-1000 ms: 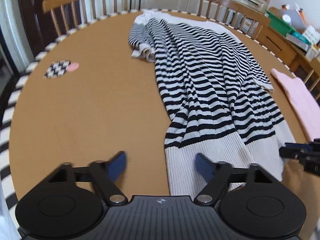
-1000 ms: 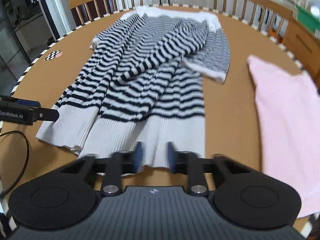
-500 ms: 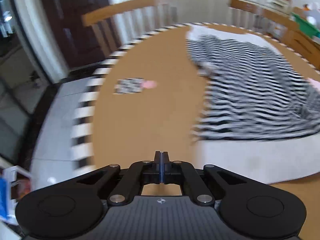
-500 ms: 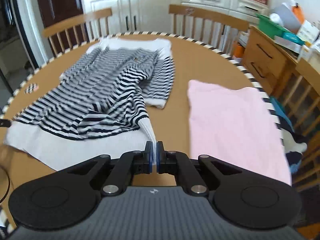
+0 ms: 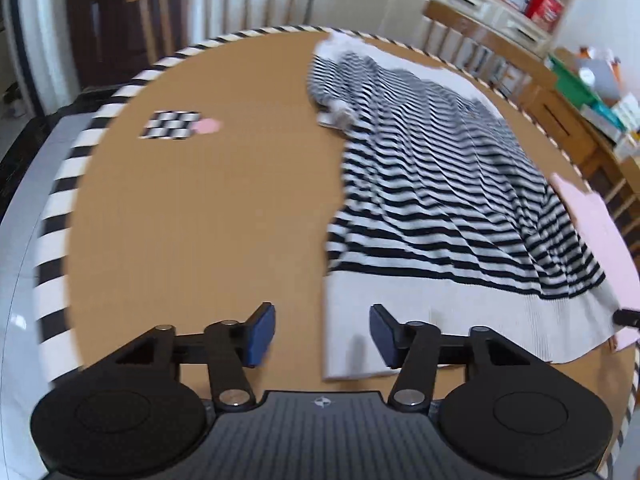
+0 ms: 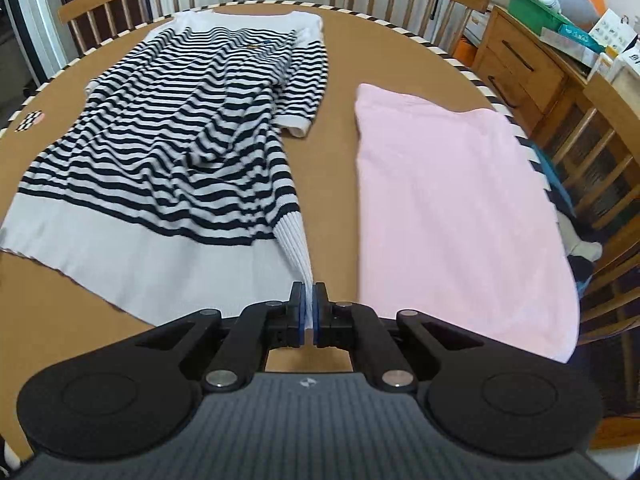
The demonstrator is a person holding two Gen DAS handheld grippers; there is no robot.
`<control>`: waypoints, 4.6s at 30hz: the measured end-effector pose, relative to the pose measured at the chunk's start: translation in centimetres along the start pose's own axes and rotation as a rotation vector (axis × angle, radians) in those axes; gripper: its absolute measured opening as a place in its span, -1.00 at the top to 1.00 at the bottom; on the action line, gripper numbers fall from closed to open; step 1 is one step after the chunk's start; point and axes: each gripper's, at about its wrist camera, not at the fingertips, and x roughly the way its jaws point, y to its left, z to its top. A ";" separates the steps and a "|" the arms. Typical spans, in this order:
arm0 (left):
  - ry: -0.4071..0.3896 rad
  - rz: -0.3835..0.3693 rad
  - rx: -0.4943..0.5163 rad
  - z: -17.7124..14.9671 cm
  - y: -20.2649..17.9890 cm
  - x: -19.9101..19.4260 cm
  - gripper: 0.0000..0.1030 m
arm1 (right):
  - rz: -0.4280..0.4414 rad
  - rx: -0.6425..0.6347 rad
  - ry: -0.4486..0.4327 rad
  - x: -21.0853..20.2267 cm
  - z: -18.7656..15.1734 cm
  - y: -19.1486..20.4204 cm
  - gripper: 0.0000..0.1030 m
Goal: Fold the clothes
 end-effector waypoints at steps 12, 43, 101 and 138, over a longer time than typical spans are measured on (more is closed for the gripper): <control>0.032 0.134 0.097 0.0 1.4 -2.0 0.94 | 0.121 0.008 -0.036 -2.3 0.3 1.7 0.93; -0.101 -0.004 -0.084 15.8 5.5 9.1 -0.21 | 0.092 0.072 -0.034 11.2 16.5 -1.3 0.48; -0.095 0.077 0.298 34.8 2.4 28.0 -0.36 | 0.154 0.018 -0.057 27.2 36.2 -3.0 0.51; -0.130 0.060 0.502 41.4 -1.7 31.6 -0.08 | 0.161 -0.419 -0.045 31.2 43.7 6.0 0.98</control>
